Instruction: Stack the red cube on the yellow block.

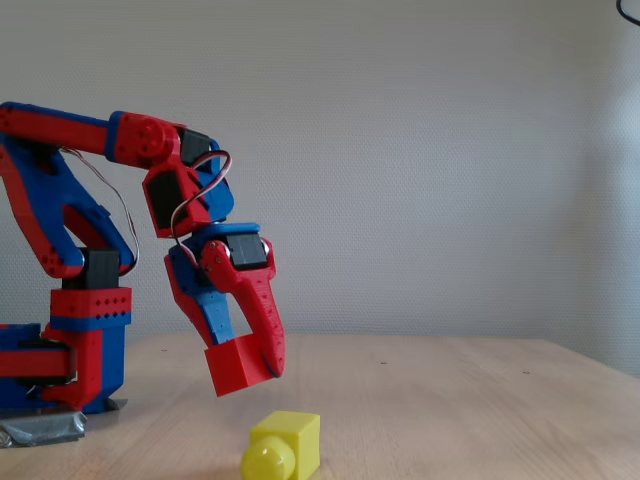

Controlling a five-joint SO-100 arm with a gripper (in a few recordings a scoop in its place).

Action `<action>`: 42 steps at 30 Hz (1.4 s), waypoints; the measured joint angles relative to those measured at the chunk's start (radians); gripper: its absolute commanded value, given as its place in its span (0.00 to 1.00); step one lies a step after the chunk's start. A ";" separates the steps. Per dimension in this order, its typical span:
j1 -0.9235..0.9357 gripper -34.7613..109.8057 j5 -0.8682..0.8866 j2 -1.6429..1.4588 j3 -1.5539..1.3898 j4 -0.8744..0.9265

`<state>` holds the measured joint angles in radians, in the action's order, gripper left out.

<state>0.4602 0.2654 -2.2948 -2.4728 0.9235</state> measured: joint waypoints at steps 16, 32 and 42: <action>0.052 0.32 0.005 0.265 0.353 0.118; 0.071 0.33 -0.029 0.449 0.485 0.256; 0.040 0.33 -0.029 0.526 0.485 0.227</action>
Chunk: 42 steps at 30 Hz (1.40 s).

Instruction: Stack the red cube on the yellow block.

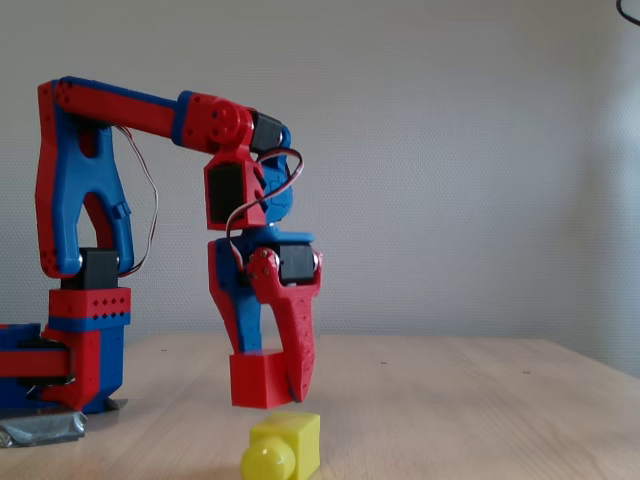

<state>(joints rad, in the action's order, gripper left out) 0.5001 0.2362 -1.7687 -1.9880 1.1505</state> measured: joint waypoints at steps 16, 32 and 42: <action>0.000 0.37 -0.025 0.104 0.074 -0.040; -0.032 0.41 -0.020 0.104 0.074 -0.040; -0.048 0.41 -0.005 0.104 0.075 -0.040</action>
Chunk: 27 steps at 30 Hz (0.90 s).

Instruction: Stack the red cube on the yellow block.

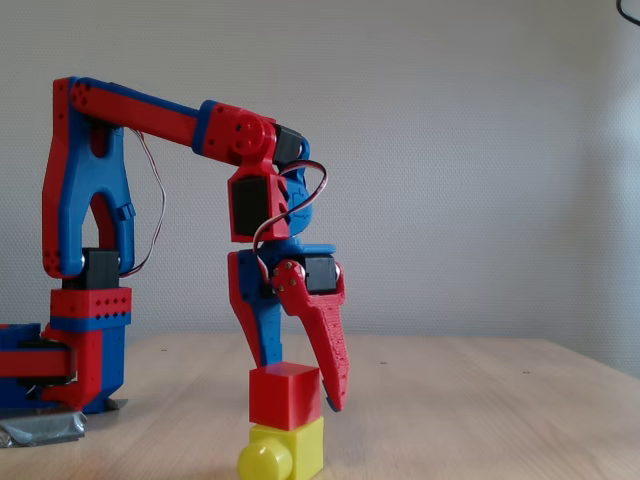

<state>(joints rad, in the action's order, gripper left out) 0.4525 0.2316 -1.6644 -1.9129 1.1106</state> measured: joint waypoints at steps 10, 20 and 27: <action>-0.083 0.39 0.015 0.000 0.000 0.000; -0.255 0.28 0.012 -0.133 -0.058 -0.066; -0.327 0.24 0.035 -0.552 -0.281 -0.081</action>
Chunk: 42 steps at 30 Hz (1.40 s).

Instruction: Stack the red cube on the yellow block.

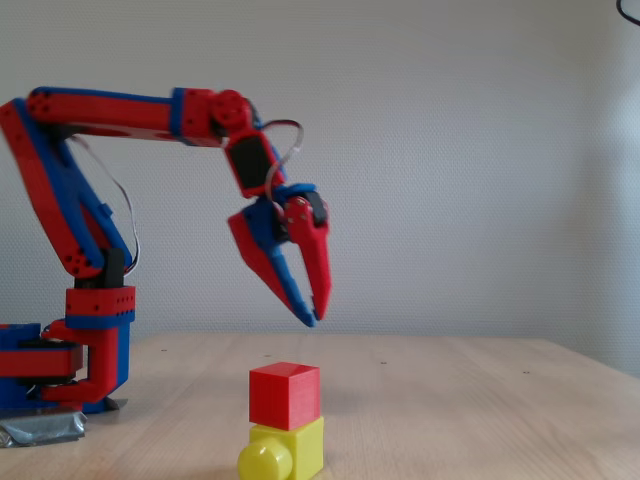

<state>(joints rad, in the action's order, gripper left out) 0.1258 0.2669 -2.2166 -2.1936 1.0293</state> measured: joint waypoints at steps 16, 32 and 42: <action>-0.130 0.24 -0.057 -0.928 -0.525 0.077; -0.127 0.24 -0.115 -1.078 -0.701 0.202; -0.127 0.24 -0.150 -1.078 -0.819 0.172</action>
<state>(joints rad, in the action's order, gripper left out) -0.0015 0.1166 -3.2950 -3.0127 1.2011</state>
